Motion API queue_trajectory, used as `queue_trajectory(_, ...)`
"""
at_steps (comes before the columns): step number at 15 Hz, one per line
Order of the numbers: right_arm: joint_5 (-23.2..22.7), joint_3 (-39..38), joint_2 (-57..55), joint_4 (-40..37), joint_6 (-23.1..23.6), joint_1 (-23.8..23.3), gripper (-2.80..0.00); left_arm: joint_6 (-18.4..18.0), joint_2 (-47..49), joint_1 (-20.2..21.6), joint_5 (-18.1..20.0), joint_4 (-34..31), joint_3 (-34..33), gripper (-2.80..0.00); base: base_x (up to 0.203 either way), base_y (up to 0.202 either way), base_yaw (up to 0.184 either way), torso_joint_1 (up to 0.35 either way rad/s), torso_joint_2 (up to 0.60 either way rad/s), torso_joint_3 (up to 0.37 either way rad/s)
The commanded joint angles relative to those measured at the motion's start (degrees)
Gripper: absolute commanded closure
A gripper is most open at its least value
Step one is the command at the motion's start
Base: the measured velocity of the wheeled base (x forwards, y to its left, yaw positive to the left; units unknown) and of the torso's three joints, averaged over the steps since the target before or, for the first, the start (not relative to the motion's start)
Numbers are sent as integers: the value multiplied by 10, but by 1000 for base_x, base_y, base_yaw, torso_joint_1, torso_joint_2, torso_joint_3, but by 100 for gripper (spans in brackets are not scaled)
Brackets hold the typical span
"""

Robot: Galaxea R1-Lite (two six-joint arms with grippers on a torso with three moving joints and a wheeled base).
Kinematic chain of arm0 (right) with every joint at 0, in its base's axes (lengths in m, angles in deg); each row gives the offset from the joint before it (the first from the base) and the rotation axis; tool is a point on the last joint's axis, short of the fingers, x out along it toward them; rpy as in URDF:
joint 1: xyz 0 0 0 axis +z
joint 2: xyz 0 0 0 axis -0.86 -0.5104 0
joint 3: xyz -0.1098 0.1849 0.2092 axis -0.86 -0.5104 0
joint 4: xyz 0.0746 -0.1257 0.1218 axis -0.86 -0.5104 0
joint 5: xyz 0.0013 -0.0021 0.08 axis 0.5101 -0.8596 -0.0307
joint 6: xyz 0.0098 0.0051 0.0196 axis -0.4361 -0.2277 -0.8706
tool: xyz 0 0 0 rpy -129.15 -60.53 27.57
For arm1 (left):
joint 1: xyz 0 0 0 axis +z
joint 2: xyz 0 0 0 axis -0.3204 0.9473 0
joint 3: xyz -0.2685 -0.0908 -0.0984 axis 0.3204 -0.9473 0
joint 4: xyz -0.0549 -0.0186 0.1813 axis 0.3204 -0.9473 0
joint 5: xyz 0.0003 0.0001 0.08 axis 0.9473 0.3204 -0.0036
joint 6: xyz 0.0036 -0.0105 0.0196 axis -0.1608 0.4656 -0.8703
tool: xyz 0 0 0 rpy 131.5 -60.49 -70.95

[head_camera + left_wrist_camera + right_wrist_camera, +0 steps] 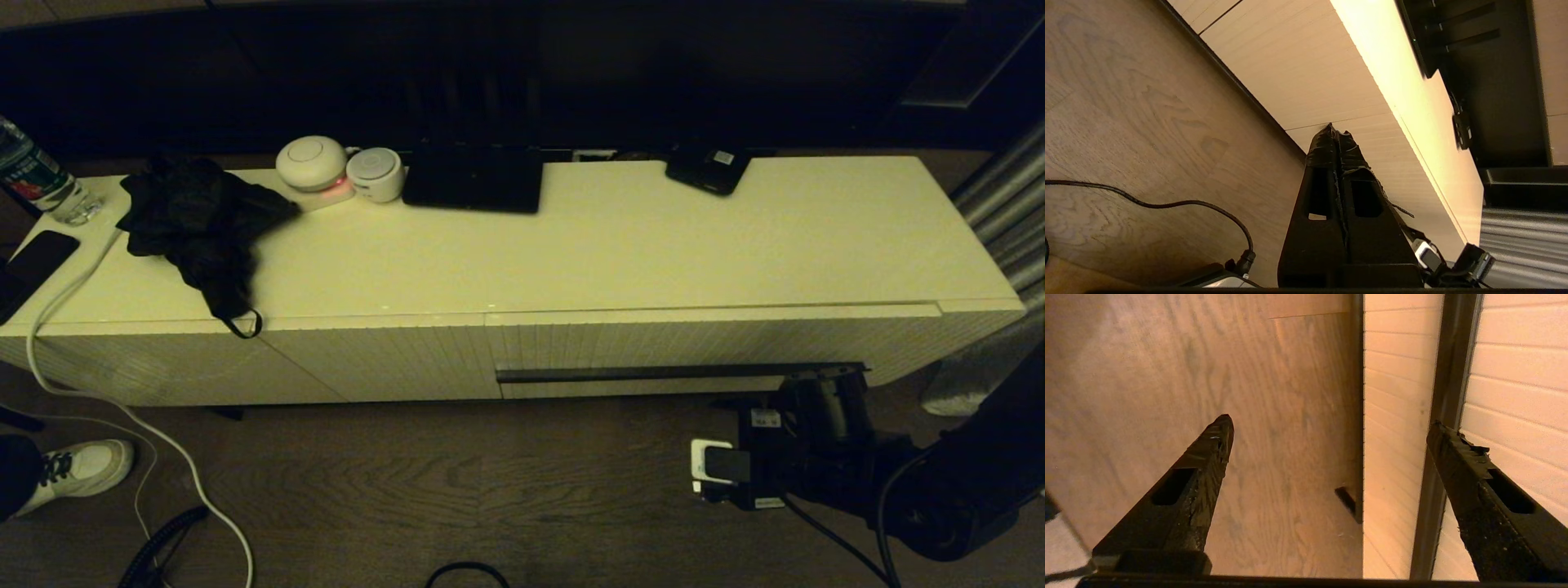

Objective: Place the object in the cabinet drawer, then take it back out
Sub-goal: Open the drawer

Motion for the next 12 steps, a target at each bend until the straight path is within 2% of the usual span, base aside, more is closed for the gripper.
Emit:
queue_trajectory(1,0,9,-17,4,5,-2,-280,3,-1,0,0,0,0,0,0,0,0,0,0,0)
queue_trajectory(12,0,62,-52,6,4,-15,-280,3,-1,0,0,0,0,0,0,0,0,0,0,0)
